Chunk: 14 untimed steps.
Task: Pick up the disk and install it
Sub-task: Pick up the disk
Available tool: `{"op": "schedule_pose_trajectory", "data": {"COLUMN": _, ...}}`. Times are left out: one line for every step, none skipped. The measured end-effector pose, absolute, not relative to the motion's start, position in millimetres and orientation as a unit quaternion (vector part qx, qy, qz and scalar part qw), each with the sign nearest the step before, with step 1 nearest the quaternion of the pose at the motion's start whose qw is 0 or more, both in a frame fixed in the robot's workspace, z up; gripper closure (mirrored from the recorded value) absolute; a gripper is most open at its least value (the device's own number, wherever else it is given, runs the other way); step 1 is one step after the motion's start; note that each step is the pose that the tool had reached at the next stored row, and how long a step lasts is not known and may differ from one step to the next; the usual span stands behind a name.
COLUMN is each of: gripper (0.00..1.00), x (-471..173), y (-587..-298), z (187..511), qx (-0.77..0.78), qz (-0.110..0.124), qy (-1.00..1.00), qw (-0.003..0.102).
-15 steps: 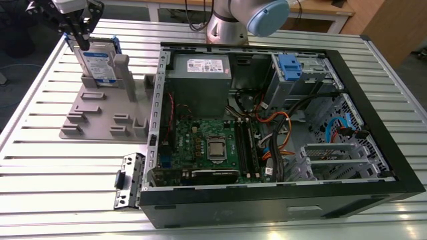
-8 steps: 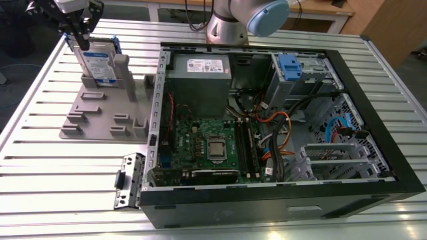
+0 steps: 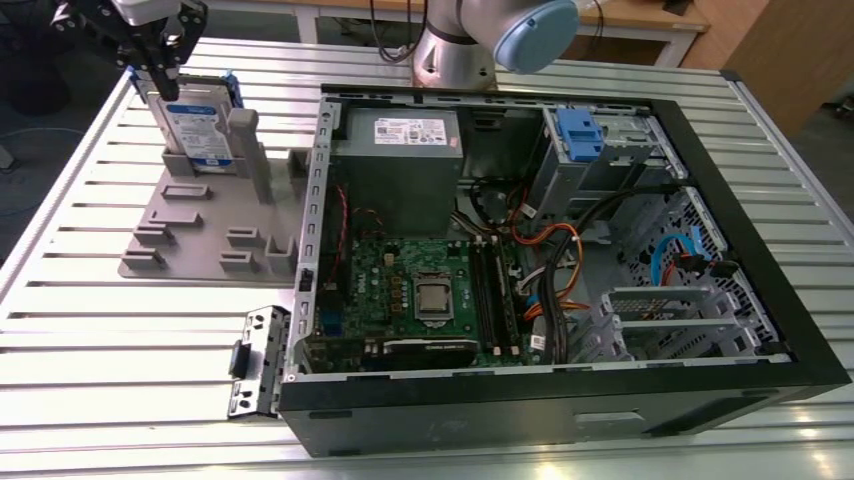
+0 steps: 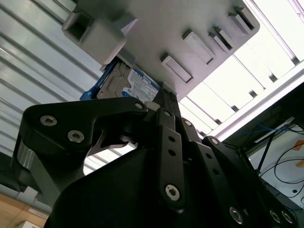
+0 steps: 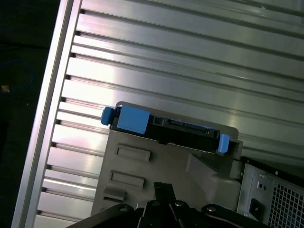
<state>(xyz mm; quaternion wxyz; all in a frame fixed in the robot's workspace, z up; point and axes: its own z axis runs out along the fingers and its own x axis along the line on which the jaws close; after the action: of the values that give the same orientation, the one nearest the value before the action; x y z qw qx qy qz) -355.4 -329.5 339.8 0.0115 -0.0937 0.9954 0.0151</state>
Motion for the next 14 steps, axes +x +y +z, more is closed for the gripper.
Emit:
{"op": "schedule_pose_trajectory", "data": {"gripper": 0.90, "x": -355.4, "y": -329.5, "z": 339.8, "qx": -0.096, "qz": 0.015, "qy": 0.995, "qw": 0.011}}
{"op": "schedule_pose_trajectory", "data": {"gripper": 0.90, "x": -355.4, "y": -329.5, "z": 339.8, "qx": -0.098, "qz": 0.015, "qy": 0.995, "qw": 0.011}}
{"op": "schedule_pose_trajectory", "data": {"gripper": 0.90, "x": -355.4, "y": -329.5, "z": 339.8, "qx": -0.100, "qz": 0.015, "qy": 0.995, "qw": 0.011}}
{"op": "schedule_pose_trajectory", "data": {"gripper": 0.90, "x": -355.4, "y": -329.5, "z": 339.9, "qx": -0.102, "qz": 0.015, "qy": 0.995, "qw": 0.011}}
{"op": "schedule_pose_trajectory", "data": {"gripper": 0.90, "x": -355.4, "y": -329.5, "z": 339.9, "qx": -0.104, "qz": 0.015, "qy": 0.994, "qw": 0.011}}
{"op": "schedule_pose_trajectory", "data": {"gripper": 0.90, "x": -355.4, "y": -329.5, "z": 339.9, "qx": -0.106, "qz": 0.015, "qy": 0.994, "qw": 0.011}}
{"op": "schedule_pose_trajectory", "data": {"gripper": 0.90, "x": -355.4, "y": -329.5, "z": 339.9, "qx": -0.108, "qz": 0.015, "qy": 0.994, "qw": 0.011}}
{"op": "schedule_pose_trajectory", "data": {"gripper": 0.90, "x": -355.4, "y": -329.5, "z": 339.8, "qx": -0.110, "qz": 0.015, "qy": 0.994, "qw": 0.011}}
{"op": "schedule_pose_trajectory", "data": {"gripper": 0.90, "x": -355.4, "y": -329.5, "z": 339.9, "qx": -0.113, "qz": 0.015, "qy": 0.993, "qw": 0.011}}
{"op": "schedule_pose_trajectory", "data": {"gripper": 0.90, "x": -355.4, "y": -329.5, "z": 339.8, "qx": -0.115, "qz": 0.015, "qy": 0.993, "qw": 0.011}}
{"op": "schedule_pose_trajectory", "data": {"gripper": 0.90, "x": -355.4, "y": -329.5, "z": 339.9, "qx": -0.117, "qz": 0.015, "qy": 0.993, "qw": 0.011}}
{"op": "schedule_pose_trajectory", "data": {"gripper": 0.90, "x": -355.4, "y": -329.5, "z": 339.9, "qx": -0.119, "qz": 0.015, "qy": 0.993, "qw": 0.011}}
{"op": "schedule_pose_trajectory", "data": {"gripper": 0.90, "x": -355.4, "y": -329.5, "z": 339.8, "qx": -0.121, "qz": 0.015, "qy": 0.992, "qw": 0.011}}
{"op": "schedule_pose_trajectory", "data": {"gripper": 0.90, "x": -355.4, "y": -329.5, "z": 339.8, "qx": -0.123, "qz": 0.015, "qy": 0.992, "qw": 0.011}}
